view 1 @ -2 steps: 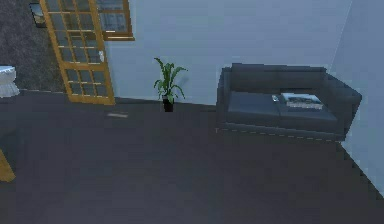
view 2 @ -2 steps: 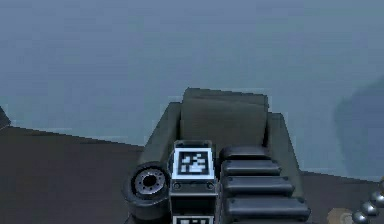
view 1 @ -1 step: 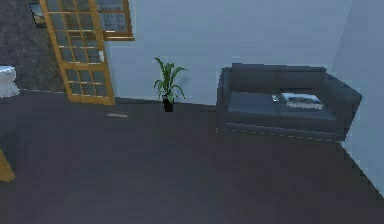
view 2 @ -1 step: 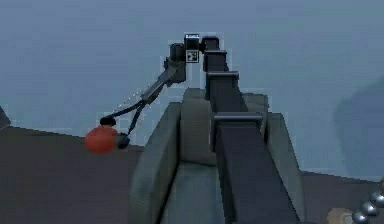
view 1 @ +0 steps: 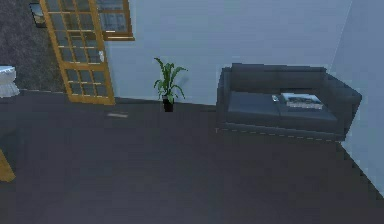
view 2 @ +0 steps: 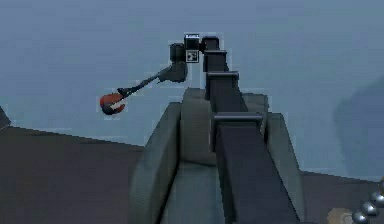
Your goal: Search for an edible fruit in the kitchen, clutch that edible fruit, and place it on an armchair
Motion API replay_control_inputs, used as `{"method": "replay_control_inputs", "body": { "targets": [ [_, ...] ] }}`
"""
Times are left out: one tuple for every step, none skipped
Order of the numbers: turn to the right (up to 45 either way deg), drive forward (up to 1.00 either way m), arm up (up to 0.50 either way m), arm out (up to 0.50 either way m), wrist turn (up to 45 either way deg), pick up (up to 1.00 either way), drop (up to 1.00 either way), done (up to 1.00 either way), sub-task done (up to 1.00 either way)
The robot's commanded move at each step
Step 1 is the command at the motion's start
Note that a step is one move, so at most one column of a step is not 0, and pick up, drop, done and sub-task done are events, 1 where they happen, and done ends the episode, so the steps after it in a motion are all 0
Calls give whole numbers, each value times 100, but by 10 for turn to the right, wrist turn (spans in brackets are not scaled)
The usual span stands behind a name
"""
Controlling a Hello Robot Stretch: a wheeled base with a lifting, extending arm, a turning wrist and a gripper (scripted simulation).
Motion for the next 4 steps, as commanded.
{"method": "replay_control_inputs", "body": {
  "targets": [
    [0,0,0,0,450,0,0,0,0],
    [0,0,0,0,450,0,0,0,0],
    [0,0,0,0,240,0,0,0,0],
    [0,0,-46,0,0,0,0,0,0]
  ]
}}
